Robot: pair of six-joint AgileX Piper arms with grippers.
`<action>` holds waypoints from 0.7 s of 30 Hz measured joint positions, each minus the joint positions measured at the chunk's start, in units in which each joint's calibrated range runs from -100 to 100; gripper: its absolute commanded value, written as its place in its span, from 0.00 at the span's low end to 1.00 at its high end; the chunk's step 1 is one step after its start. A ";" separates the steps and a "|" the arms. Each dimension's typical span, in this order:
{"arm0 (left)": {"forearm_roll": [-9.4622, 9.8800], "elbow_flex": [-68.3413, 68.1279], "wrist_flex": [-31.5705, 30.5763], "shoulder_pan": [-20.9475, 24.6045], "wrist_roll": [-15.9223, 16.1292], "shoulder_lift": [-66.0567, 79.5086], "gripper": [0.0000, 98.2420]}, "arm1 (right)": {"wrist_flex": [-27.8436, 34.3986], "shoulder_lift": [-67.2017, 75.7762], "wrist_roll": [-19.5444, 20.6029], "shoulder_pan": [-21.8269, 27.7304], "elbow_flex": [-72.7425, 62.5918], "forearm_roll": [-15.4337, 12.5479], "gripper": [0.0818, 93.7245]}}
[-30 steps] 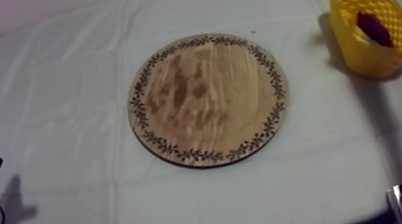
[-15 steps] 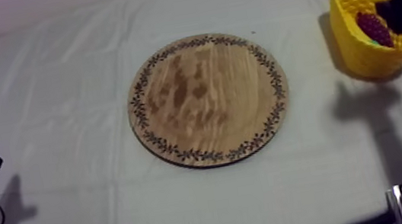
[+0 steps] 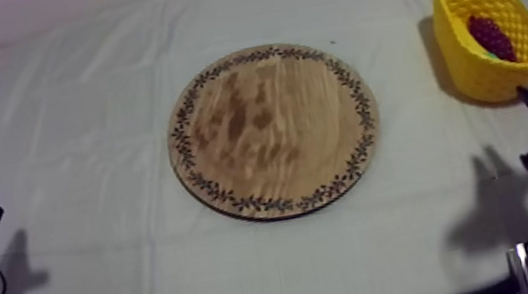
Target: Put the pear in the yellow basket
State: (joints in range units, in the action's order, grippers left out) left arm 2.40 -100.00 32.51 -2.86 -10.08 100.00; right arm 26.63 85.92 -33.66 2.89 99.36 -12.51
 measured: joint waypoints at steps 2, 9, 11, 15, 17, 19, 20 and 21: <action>0.00 0.00 0.00 0.00 0.00 0.00 0.00 | 3.55 3.53 -0.03 -0.53 0.16 4.11 0.04; 0.00 0.00 0.00 0.00 0.00 0.00 0.00 | 10.45 9.60 6.32 -1.52 0.16 10.90 0.01; 0.00 0.00 0.00 0.00 0.00 0.00 0.00 | 11.38 9.65 9.49 -1.57 0.16 11.02 0.01; 0.00 0.00 0.00 0.00 0.00 0.00 0.00 | 11.73 9.67 16.97 -1.60 0.16 11.02 0.01; 0.00 0.00 0.00 0.00 0.00 0.00 0.00 | 11.73 9.67 19.42 -1.65 0.16 11.02 0.01; 0.00 0.00 0.00 0.00 0.00 0.00 0.00 | 11.73 9.67 21.25 -1.69 0.16 11.02 0.01; 0.00 0.00 0.00 0.00 0.00 0.00 0.00 | 11.73 9.67 22.02 -1.69 0.16 11.02 0.01; 0.00 0.00 0.00 0.00 0.00 0.00 0.00 | 11.73 9.72 22.61 -1.69 0.16 11.02 0.01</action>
State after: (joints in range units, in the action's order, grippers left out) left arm 2.40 -100.00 32.51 -2.86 -10.08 100.00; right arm 38.35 95.64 -11.05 1.19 99.52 -1.49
